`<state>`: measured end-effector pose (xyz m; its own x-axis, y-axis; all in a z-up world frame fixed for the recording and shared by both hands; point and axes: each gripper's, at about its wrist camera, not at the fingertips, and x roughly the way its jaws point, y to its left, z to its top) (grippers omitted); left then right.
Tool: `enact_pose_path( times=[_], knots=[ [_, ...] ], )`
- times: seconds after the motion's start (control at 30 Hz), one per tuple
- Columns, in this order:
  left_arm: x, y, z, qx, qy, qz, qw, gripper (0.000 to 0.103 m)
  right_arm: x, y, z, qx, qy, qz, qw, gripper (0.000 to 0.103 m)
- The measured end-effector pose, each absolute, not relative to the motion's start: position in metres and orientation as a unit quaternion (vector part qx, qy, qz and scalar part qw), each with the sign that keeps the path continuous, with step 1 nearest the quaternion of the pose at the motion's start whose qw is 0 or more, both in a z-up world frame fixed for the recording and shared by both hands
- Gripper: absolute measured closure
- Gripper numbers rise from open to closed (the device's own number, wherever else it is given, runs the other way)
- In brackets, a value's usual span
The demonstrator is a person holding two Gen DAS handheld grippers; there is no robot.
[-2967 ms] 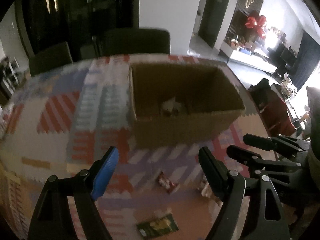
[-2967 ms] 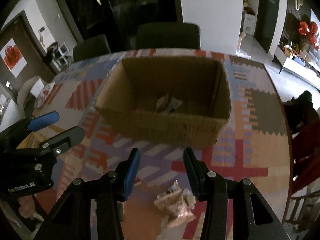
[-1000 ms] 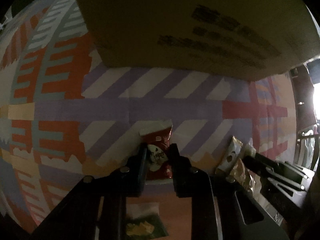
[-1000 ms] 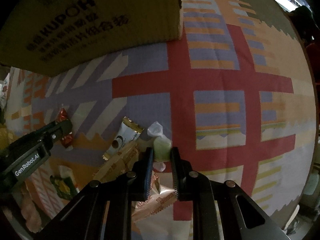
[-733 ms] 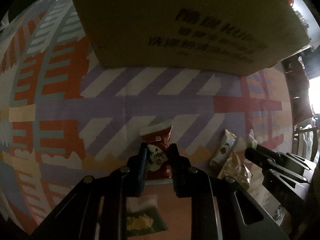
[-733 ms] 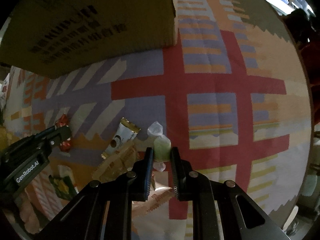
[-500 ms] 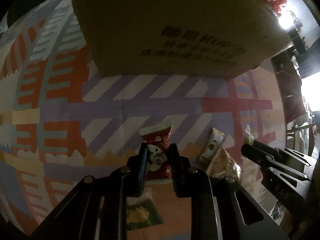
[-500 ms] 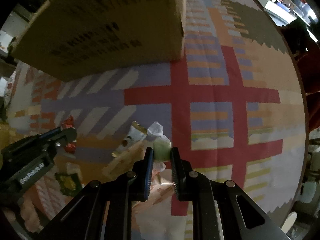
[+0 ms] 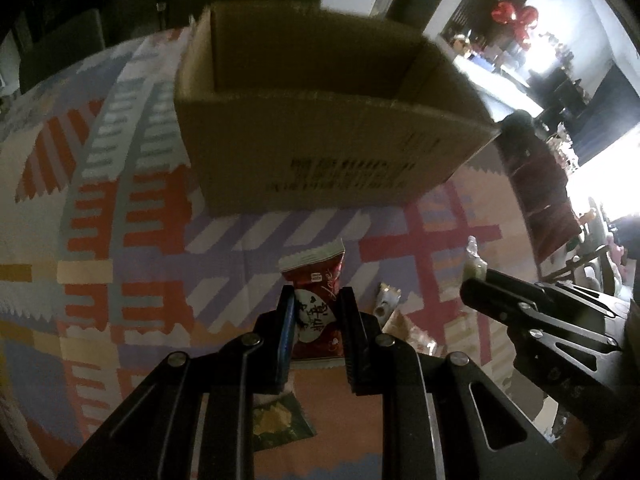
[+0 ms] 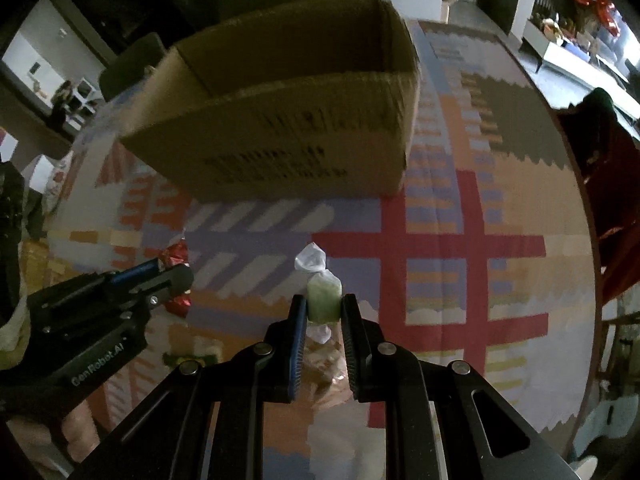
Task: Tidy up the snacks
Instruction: 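Carry the red packet and green candy over the cardboard box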
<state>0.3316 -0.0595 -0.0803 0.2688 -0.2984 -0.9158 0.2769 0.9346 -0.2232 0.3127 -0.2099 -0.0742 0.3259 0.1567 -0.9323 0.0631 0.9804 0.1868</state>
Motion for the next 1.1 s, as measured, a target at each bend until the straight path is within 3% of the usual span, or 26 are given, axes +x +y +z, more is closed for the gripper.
enact_pose_path(
  times=[0.47,1.1],
  knots=[
    [0.338,-0.051,-0.01,-0.015,0.502,-0.194,0.842,0.081,0.319,-0.2,-0.011,0.107,0.505,0.053,0.855,0.084],
    [0.378,-0.056,0.027,0.004,0.458,-0.189,0.869,0.081,0.359,-0.204,0.02,0.105,0.466,0.063,0.876,0.084]
  ],
)
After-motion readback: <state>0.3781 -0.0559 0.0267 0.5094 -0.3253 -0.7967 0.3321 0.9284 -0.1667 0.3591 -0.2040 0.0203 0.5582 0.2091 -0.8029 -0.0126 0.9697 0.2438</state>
